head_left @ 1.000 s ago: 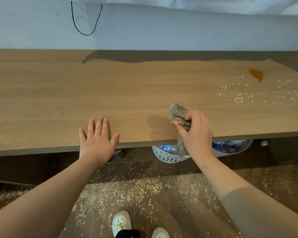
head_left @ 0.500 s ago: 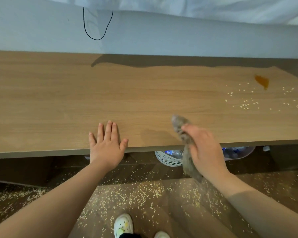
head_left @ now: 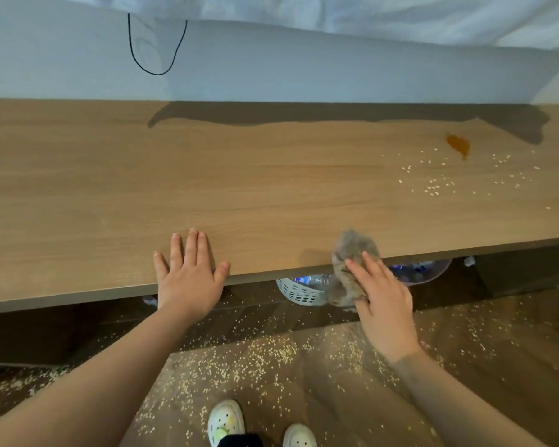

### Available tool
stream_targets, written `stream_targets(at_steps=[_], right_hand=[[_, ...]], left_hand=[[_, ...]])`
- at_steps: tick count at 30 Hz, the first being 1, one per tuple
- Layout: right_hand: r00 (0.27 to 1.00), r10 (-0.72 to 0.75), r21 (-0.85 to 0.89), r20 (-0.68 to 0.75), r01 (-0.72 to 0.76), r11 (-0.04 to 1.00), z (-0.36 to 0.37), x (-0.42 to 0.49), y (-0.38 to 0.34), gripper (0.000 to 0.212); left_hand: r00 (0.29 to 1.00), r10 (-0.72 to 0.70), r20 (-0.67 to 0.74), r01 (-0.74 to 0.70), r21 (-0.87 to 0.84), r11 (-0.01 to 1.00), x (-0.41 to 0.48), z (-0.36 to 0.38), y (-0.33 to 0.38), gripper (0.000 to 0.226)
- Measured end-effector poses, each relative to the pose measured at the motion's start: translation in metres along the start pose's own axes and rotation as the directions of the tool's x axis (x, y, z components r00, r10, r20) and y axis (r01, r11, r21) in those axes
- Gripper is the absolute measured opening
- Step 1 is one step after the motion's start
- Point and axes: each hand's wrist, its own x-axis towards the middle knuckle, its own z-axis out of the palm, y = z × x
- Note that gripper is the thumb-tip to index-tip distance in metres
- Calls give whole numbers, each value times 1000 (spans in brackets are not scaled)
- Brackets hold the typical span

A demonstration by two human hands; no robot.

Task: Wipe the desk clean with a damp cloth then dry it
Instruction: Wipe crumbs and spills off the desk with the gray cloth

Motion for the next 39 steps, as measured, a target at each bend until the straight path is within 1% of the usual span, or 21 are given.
stream_targets(at_steps=[2, 4, 6, 8, 11, 14, 17, 19, 20, 21, 22, 23, 24, 25, 26, 27, 30, 32, 34, 36, 39], right_hand=[[989, 132, 23, 59, -134, 991, -2, -11, 13, 53], [970, 243, 189, 11, -241, 952, -10, -13, 20, 48], [943, 322, 303, 86, -333, 893, -19, -12, 17, 40], [924, 376, 397, 72, -372, 839, -22, -13, 16, 38], [923, 375, 488, 87, -368, 791, -32, -12, 1, 32], [923, 384, 576, -10, -309, 757, -44, -6, -10, 32], [929, 369, 635, -24, -271, 724, -57, 7, -23, 29], [909, 391, 690, -140, -194, 697, -69, 16, -37, 26], [898, 371, 659, -236, -133, 741, -74, 20, -43, 25], [898, 297, 554, -324, -75, 829, -75, 23, -48, 24], [922, 180, 405, -342, -29, 914, -74, 29, -53, 25], [967, 62, 258, -249, 4, 966, -69, 35, -59, 29], [998, -15, 130, -58, 22, 991, -61, 40, -65, 36], [985, -42, 36, 170, 36, 999, -49, 46, -69, 48], [941, -44, -12, 335, 51, 999, -37, 50, -72, 60], [924, -35, -34, 382, 51, 998, -26, 53, -75, 68], [990, 8, -169, 140, 16, 986, -1, 61, -72, 60], [985, 3, -298, 171, 49, 953, 22, 63, -69, 61], [979, -9, -328, 206, 78, 942, 43, 60, -66, 64], [983, -54, -342, 175, 112, 933, 52, 57, -60, 70], [971, -149, -376, 187, 211, 902, 40, 69, -32, 76]], left_hand=[[1000, -1, 8, 1, 2, 1000, 0, 0, 1, 69], [1000, -5, 6, 5, 10, 1000, 2, 0, 2, 69], [1000, 1, 11, -1, 22, 1000, 0, -1, 3, 70], [1000, 2, 14, -2, 9, 1000, 0, 0, 2, 70], [999, 4, 32, -4, 12, 1000, 0, -3, 2, 70], [999, 22, 39, -23, 8, 1000, 2, -4, 0, 71], [997, 45, 58, -46, 21, 999, 0, -6, -4, 72], [995, 66, 69, -68, 31, 997, 2, -7, -8, 73], [994, 76, 78, -79, 35, 996, 1, -8, -9, 73], [993, 84, 84, -87, 37, 995, 1, -8, -10, 73], [992, 92, 86, -95, 37, 995, 1, -9, -11, 72], [991, 98, 87, -101, 35, 994, 0, -9, -12, 72], [991, 101, 89, -104, 32, 994, 0, -10, -12, 72], [991, 100, 88, -103, 31, 994, -1, -10, -11, 72], [991, 100, 84, -103, 31, 994, -2, -11, -11, 72], [992, 103, 77, -106, 33, 994, -2, -12, -11, 72], [992, 114, 52, -116, 48, 992, -4, -11, -11, 71], [994, 108, 30, -109, 53, 993, -5, -10, -11, 71], [995, 98, 5, -98, 65, 993, -6, -9, -8, 72], [995, 93, -27, -91, 68, 994, -4, -8, -7, 72], [965, 247, -92, -232, 149, 961, 0, -5, 2, 73]])
